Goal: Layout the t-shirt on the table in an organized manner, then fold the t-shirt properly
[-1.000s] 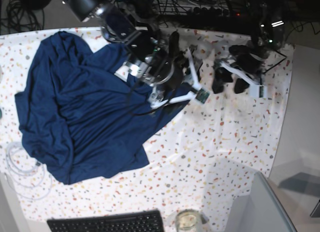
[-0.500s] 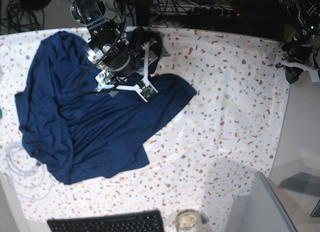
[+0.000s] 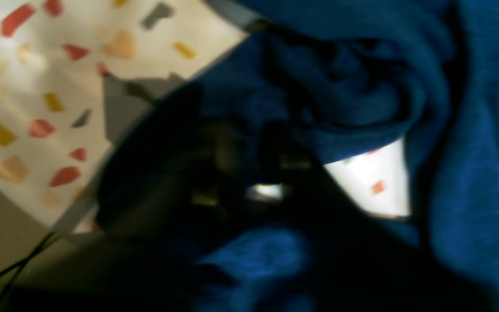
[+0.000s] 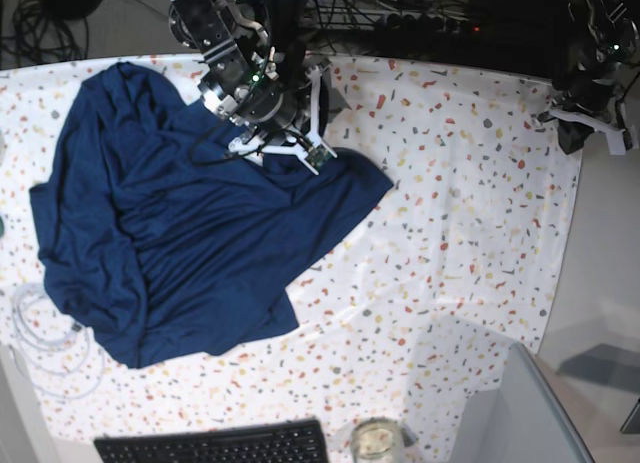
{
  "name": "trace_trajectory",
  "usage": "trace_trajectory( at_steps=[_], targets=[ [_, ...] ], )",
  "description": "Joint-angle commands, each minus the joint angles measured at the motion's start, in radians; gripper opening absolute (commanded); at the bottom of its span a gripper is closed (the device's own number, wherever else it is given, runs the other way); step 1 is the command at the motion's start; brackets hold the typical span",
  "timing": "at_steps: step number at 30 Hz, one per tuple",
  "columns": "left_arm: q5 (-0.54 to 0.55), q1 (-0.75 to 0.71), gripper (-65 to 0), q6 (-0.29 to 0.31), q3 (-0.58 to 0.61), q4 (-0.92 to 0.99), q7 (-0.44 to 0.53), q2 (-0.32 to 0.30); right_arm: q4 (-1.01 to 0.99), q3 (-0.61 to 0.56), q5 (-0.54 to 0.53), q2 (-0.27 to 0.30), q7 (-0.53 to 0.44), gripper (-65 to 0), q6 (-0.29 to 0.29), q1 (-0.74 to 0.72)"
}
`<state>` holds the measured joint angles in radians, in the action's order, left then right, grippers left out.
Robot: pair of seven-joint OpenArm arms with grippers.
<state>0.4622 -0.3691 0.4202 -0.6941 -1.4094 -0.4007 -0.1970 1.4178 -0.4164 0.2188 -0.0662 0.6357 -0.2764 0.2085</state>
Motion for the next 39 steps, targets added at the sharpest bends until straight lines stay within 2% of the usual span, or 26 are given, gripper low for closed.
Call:
trace_trajectory(
  at_steps=[1, 3, 5, 7, 10, 14, 18, 24, 29, 34, 36, 37, 38, 39],
  targets=[
    [0.011, 0.0, -65.0, 0.007, 0.004, -0.015, 0.027, -0.019, 0.036, 0.001, 0.017, -0.001, 0.022, -65.0, 0.001, 0.015],
    [0.011, 0.0, -65.0, 0.007, 0.035, -0.015, 0.027, -0.017, 0.13, 0.001, 0.017, 0.009, 0.04, -62.1, 0.001, 0.061],
    [0.011, 0.005, -65.0, 0.007, 0.058, -0.015, 0.027, -0.017, 0.255, 0.003, 0.02, 0.036, 0.065, -65.0, 0.002, 0.105],
    [0.011, 0.009, -65.0, 0.007, 0.08, -0.015, 0.027, -0.014, 0.401, 0.006, 0.02, 0.068, 0.106, -65.0, 0.006, 0.142],
    [0.011, 0.011, -65.0, 0.007, 0.1, -0.017, 0.027, -0.014, 0.587, 0.096, 0.02, 0.095, 0.183, -65.0, 0.006, 0.182],
    [0.011, 0.011, -65.0, 0.007, 0.1, -0.017, 0.027, -0.015, 0.622, 0.285, 0.021, 0.118, 0.203, -65.0, 0.001, 0.157],
    [0.011, 0.012, -65.0, 0.007, 0.1, -0.015, 0.027, -0.015, 0.607, 0.403, 0.021, 0.161, 0.207, -65.0, 0.001, 0.015],
    [0.011, 0.012, -65.0, 0.007, 0.101, -0.017, 0.027, -0.014, 0.45, 0.42, 0.02, 0.219, 0.204, -65.0, 0.001, -0.286],
    [0.011, 0.008, -65.0, 0.007, 0.101, -0.017, 0.027, -0.012, 0.186, 0.42, 0.02, 0.223, 0.194, -65.0, 0.001, -0.504],
    [0.011, 0.0, -65.0, 0.007, 0.101, -0.017, 0.027, -0.012, -0.065, 0.425, 0.021, 0.25, 0.032, -65.0, 0.004, -0.597],
    [0.011, 0.0, -65.0, 0.007, 0.104, -0.017, 0.027, -0.011, -0.134, 0.429, 0.021, 0.246, 0.006, -64.5, 0.006, -0.617],
    [0.011, 0.0, -65.0, 0.007, 0.116, -0.017, 0.027, -0.011, -0.163, 0.429, 0.021, 0.246, 0.014, -62.7, 0.006, -0.622],
    [0.011, 0.0, -65.0, 0.007, 0.146, -0.017, 0.027, -0.011, -0.18, 0.431, 0.021, 0.245, 0.039, -58.2, 0.007, -0.624],
    [0.011, -0.003, -65.0, 0.007, 0.185, -0.017, 0.027, -0.017, -0.183, 0.436, 0.021, 0.245, 0.069, -50.9, 0.007, -0.62]
  ],
)
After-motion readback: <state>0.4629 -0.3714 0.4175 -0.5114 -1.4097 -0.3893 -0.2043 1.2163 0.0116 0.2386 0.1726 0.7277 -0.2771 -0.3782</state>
